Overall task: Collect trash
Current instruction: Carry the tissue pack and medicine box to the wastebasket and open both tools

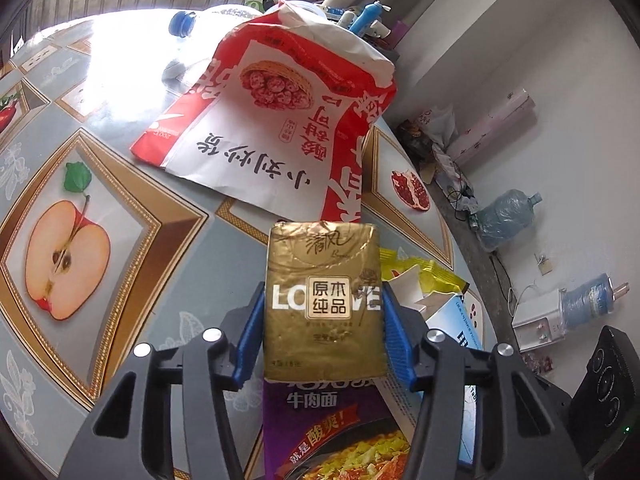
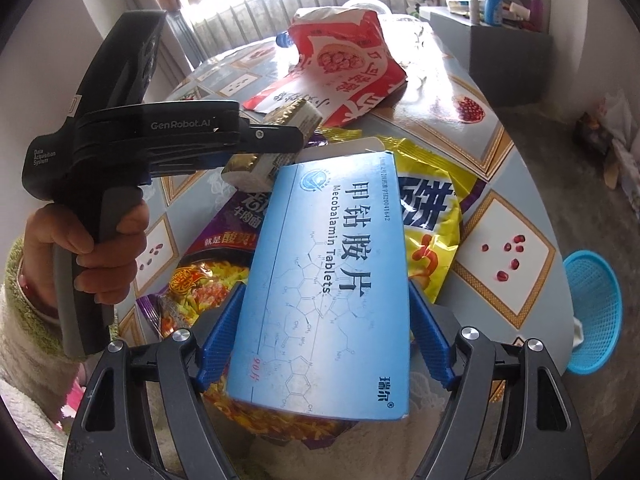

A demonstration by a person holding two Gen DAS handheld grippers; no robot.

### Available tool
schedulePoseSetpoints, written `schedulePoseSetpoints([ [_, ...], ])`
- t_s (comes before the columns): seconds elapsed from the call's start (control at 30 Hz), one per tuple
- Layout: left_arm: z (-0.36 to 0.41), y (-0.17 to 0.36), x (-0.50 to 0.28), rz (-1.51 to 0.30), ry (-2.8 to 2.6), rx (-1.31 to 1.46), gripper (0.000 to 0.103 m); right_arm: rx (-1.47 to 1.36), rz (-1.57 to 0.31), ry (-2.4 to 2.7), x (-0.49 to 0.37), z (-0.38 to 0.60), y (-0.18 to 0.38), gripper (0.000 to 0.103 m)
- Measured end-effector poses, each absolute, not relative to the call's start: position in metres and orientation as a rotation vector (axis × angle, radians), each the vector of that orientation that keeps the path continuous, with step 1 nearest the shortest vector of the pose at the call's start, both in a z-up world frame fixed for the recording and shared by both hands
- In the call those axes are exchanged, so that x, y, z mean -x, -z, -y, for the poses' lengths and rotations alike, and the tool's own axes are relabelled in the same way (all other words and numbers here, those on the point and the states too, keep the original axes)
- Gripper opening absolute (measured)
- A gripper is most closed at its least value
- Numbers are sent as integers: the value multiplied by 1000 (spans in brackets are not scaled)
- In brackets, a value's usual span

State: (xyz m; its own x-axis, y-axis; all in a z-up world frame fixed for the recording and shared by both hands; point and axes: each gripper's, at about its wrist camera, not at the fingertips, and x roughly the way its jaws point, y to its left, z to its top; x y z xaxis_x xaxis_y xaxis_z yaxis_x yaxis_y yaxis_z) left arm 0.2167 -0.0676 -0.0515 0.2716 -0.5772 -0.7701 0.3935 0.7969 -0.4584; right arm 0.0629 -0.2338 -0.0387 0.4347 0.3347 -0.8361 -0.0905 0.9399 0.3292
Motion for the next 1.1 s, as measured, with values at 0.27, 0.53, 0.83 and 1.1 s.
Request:
schedulePoseSetpoints([
  [0.27, 46, 37, -209, -1074, 621, 202, 52, -382, -1078, -249, -64, 255, 32, 70],
  [0.53, 27, 9, -186, -1037, 629, 221, 52, -642, -993, -303, -55, 288, 19, 69],
  [0.83, 65, -29, -159, -997, 724, 162, 52, -793, -843, -297, -32, 330, -5, 69],
  [1.1, 194, -42, -149, -1020, 913, -4, 52, -864, -712, -72, 7, 411, -6, 69],
])
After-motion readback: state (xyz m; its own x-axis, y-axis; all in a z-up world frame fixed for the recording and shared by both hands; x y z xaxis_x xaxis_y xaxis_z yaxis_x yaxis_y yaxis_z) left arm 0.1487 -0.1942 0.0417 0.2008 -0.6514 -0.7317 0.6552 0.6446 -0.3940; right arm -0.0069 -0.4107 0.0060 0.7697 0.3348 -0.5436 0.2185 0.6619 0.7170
